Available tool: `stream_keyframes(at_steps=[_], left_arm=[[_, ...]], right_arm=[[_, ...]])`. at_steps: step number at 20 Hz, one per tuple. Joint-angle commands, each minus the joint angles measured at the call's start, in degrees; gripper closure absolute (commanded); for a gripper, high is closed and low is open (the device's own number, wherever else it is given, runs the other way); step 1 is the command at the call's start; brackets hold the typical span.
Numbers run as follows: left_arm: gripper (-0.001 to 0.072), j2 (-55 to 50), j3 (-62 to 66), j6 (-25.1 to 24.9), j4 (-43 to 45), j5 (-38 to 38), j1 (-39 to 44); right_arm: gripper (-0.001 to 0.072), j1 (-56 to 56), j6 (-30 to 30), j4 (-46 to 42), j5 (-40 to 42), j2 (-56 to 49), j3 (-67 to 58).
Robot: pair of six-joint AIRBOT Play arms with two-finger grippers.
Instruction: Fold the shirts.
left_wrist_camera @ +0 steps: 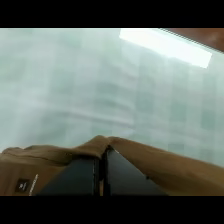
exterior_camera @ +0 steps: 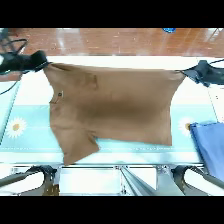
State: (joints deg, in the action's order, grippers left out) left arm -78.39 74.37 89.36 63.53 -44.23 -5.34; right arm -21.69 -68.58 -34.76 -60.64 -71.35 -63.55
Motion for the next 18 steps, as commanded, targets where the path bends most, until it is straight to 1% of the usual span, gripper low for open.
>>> stream_keyframes(at_steps=[1,3,5,7,9,11,12,13,14,15,17,18], left_arm=[[0.069,-19.5,12.8,0.5,-7.1,6.0,1.7],[0.069,-26.5,20.5,4.0,-8.3,5.2,2.8],[0.069,-30.7,26.0,4.4,-8.3,1.2,3.0],[0.0689,-32.2,28.3,4.2,-8.3,-4.6,2.1],[0.0689,-31.9,28.8,3.8,-8.3,-11.0,0.0],[0.0689,-31.2,28.9,-0.7,-8.3,-19.7,-2.7],[0.0689,-31.2,28.9,-2.6,-8.3,-25.4,-3.9],[0.0689,-31.3,28.9,-5.4,-7.8,-30.7,-4.9],[0.0689,-31.4,28.5,-7.0,-6.3,-35.3,-5.7],[0.0689,-31.4,27.9,-7.1,-4.6,-37.9,-6.3],[0.0689,-31.5,25.7,-7.4,-3.7,-40.3,-7.1],[0.0689,-31.5,24.3,-7.5,-3.8,-41.0,-7.2]], right_arm=[[0.0694,0.0,1.7,6.6,4.7,-20.2,-9.9],[0.0694,0.2,-3.0,6.9,1.2,-28.8,-17.9],[0.0694,0.9,-5.7,7.1,-1.1,-33.8,-22.8],[0.0694,0.8,-4.9,6.8,-1.5,-34.7,-23.8],[0.0693,0.3,-3.0,6.8,-4.9,-34.2,-23.8],[0.0694,-0.9,2.4,5.7,-10.8,-33.1,-23.8],[0.0693,-1.1,3.8,2.9,-13.3,-32.3,-23.8],[0.0694,-1.1,3.7,-1.8,-15.6,-31.5,-23.8],[0.0694,-0.8,2.6,-6.8,-17.4,-31.0,-23.8],[0.0694,-0.6,-0.1,-12.4,-19.3,-30.9,-23.7],[0.0694,0.6,-4.9,-22.5,-21.1,-30.9,-22.4],[0.0694,1.4,-5.9,-25.6,-21.1,-30.9,-21.3]])
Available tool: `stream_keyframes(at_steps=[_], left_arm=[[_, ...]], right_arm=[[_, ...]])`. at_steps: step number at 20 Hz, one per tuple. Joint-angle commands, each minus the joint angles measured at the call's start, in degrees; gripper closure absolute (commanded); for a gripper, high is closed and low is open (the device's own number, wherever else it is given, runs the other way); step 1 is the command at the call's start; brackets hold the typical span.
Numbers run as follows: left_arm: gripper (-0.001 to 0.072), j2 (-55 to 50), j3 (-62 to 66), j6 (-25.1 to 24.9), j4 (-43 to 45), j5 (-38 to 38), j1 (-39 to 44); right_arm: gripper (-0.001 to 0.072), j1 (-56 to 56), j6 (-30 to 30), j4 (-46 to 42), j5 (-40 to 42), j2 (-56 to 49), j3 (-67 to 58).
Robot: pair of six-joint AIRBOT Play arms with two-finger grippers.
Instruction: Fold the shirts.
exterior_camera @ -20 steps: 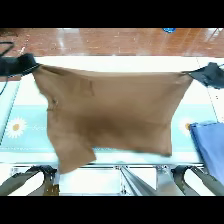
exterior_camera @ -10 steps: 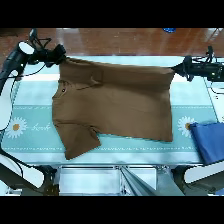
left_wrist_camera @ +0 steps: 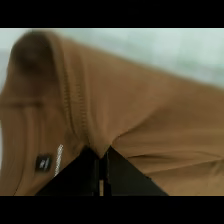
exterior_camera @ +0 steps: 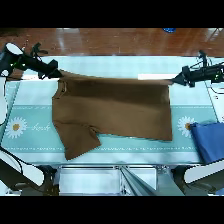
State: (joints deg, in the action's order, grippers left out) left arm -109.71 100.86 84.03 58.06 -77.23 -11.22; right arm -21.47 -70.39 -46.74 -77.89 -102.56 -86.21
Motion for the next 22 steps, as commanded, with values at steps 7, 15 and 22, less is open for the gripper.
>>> stream_keyframes(at_steps=[7,15,22], left_arm=[[0.0679,-0.2,-7.1,-0.7,1.9,-12.5,0.5],[0.0199,10.7,-7.5,2.3,6.0,-15.4,-0.2],[0.0199,36.1,-45.1,-2.9,7.4,-7.3,-16.3]], right_arm=[[0.0692,4.9,-9.1,-16.3,0.2,0.2,5.3],[0.0302,1.0,-12.4,-20.8,-7.7,12.3,6.6],[0.0302,0.3,-6.8,-10.9,12.0,45.4,41.3]])
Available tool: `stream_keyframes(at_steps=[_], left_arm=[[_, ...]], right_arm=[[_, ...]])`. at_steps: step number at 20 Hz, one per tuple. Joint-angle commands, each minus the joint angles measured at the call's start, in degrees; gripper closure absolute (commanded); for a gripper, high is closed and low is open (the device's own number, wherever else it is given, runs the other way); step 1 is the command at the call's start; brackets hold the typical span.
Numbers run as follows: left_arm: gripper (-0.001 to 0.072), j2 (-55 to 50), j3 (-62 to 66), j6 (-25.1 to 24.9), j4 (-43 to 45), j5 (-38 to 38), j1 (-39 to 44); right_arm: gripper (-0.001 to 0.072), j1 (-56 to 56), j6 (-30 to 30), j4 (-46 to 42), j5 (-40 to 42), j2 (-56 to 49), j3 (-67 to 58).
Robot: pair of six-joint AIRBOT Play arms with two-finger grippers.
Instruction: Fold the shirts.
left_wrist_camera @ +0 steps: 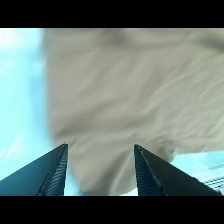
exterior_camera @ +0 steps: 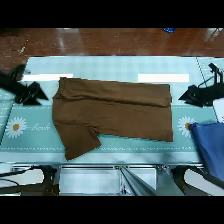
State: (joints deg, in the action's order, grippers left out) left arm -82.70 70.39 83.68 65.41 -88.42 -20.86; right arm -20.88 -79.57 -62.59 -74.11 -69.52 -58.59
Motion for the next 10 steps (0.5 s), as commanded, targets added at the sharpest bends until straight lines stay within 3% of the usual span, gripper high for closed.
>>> stream_keyframes(at_steps=[1,6,10], left_arm=[[0.02,12.1,-20.6,-2.3,-0.9,5.2,-10.1],[0.0199,18.1,-37.2,-2.1,-2.7,11.5,-15.0],[0.0199,16.5,-40.5,-7.1,-10.8,14.6,-11.6]], right_arm=[[0.0302,-0.3,3.7,6.5,8.3,15.6,17.8],[0.0302,-0.3,3.8,11.2,7.0,22.5,24.5],[0.0302,-0.3,3.7,14.2,8.6,22.5,24.5]])
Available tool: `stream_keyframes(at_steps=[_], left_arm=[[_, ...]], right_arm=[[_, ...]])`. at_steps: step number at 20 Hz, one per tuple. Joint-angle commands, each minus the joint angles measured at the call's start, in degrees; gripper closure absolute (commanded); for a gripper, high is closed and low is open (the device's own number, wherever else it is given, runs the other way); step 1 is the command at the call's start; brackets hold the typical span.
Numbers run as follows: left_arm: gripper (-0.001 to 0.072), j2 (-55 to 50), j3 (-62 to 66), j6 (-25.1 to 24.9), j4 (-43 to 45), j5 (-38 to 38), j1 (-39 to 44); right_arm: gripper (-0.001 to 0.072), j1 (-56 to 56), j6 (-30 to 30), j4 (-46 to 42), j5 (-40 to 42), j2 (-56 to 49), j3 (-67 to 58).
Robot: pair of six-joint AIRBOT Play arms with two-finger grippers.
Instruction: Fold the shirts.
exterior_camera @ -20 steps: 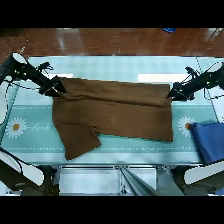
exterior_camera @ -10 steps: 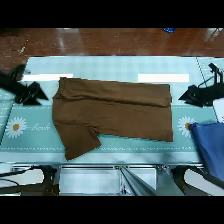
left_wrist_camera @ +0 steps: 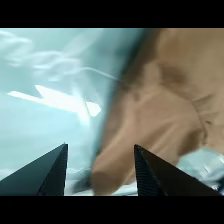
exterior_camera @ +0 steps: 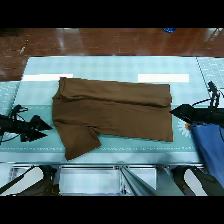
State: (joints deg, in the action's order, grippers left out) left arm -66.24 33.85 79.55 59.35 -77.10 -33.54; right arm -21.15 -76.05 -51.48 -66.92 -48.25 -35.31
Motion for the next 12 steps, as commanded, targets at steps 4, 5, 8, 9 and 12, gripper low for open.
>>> stream_keyframes(at_steps=[4,5,8,9,12], left_arm=[[0.0199,-4.1,-4.2,-2.9,-8.1,7.8,7.5],[0.0199,-5.1,-4.2,-2.9,-8.5,8.2,9.2],[0.0281,-7.8,-4.2,-2.8,-8.4,10.0,15.1],[0.0538,-8.3,-4.0,-2.6,-8.7,11.2,16.2],[0.0689,-8.3,-3.3,-4.1,-10.2,11.2,16.5]], right_arm=[[0.0303,-3.1,-3.9,4.9,5.8,1.2,1.2],[0.0303,-5.8,-3.9,6.4,5.9,1.2,1.2],[0.0302,-16.1,-2.5,4.0,1.2,1.2,1.2],[0.0302,-19.3,-2.3,-0.4,-2.1,1.2,1.2],[0.0302,-21.9,-3.3,-15.1,-12.2,1.2,3.1]])
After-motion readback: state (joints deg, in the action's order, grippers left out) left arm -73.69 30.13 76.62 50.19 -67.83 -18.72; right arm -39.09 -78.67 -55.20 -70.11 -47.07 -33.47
